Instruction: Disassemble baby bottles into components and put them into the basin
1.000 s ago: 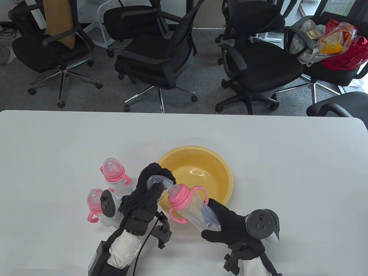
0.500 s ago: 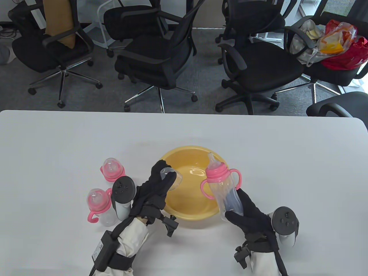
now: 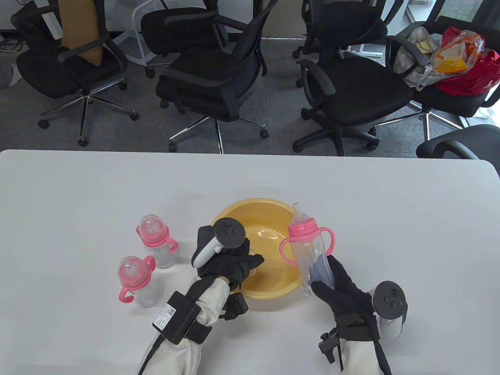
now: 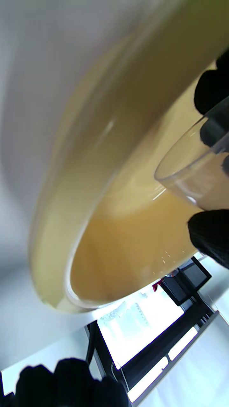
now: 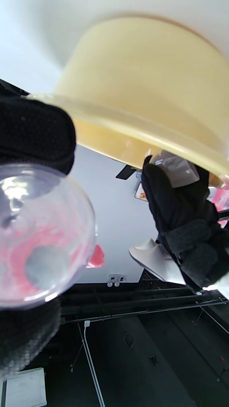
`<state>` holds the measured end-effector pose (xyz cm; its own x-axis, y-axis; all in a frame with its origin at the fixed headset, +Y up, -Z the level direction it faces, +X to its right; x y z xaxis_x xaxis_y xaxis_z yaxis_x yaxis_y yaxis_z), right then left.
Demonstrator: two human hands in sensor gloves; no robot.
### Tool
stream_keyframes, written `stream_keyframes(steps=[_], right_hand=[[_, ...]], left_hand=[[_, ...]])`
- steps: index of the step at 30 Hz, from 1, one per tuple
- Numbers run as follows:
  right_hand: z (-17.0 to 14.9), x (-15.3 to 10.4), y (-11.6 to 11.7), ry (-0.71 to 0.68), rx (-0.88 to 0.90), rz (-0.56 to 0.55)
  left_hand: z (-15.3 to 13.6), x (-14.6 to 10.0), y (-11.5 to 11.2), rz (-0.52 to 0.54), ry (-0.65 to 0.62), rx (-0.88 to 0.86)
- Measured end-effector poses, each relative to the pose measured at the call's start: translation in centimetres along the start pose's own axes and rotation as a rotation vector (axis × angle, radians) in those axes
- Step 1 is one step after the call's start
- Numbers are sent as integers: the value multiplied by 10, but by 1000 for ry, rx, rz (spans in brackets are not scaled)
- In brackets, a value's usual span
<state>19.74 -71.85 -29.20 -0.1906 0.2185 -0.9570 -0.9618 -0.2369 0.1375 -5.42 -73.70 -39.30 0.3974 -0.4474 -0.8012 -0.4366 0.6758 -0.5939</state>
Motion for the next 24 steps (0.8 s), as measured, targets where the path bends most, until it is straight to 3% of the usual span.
stream_keyframes(steps=[6,13,17,24], right_hand=[[0,0,1,-2,-6,8],[1,0,2,-10,9,5],[1,0,2,-11,15,5],[6,1,10,-29,19,30]], left_hand=[[1,14,-22,-212,75,146],[2,19,-40,-319,69,191],[3,18,-33,-269,17,122],[22,-24,16,14,-291,-176]])
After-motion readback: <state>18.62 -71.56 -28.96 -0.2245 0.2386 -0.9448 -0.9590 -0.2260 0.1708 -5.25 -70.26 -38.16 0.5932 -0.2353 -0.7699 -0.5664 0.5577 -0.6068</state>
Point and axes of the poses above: the tracker on the back of each hand, its own z axis roughly to the thumb side, its own x axis roughly from the wrist to the fingertips, y = z × x, the point moved 5 cm from there along x, roughly from the wrist to the fingertips, and after that the axes turned 2 degrees about x, right-handed, at the moved point
